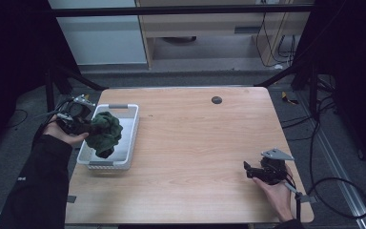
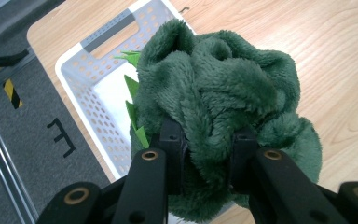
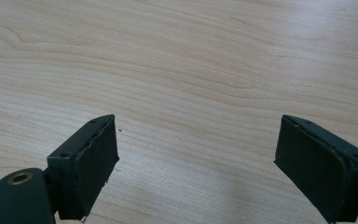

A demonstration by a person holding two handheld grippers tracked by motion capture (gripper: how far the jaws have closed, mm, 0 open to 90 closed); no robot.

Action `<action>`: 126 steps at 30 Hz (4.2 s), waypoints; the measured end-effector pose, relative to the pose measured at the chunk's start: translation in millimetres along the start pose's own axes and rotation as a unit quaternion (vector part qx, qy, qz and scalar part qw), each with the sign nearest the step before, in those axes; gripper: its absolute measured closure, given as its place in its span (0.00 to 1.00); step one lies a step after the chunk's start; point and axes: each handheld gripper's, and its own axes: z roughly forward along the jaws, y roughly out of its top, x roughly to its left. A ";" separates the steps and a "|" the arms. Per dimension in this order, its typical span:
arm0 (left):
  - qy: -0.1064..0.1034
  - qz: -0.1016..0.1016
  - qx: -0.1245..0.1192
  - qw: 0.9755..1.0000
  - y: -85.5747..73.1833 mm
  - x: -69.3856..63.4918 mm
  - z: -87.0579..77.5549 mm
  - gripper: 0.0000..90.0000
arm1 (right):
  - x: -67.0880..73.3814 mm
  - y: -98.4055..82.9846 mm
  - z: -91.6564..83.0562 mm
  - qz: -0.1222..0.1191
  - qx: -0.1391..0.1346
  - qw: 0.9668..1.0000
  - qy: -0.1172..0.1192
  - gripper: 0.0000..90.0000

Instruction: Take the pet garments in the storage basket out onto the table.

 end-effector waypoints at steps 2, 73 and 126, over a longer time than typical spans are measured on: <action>-0.002 0.008 -0.001 1.000 2.5 -3.1 -3.1 0.81 | -0.2 0.1 -0.4 0.001 0.000 1.000 0.001 0.14; -0.150 0.217 -0.005 0.965 76.1 -144.2 51.0 0.81 | 2.2 0.8 1.3 -0.004 0.000 1.000 0.007 0.14; -0.191 0.253 0.051 0.947 87.9 -200.2 149.1 0.80 | 2.5 1.0 1.1 0.001 0.002 1.000 0.011 0.14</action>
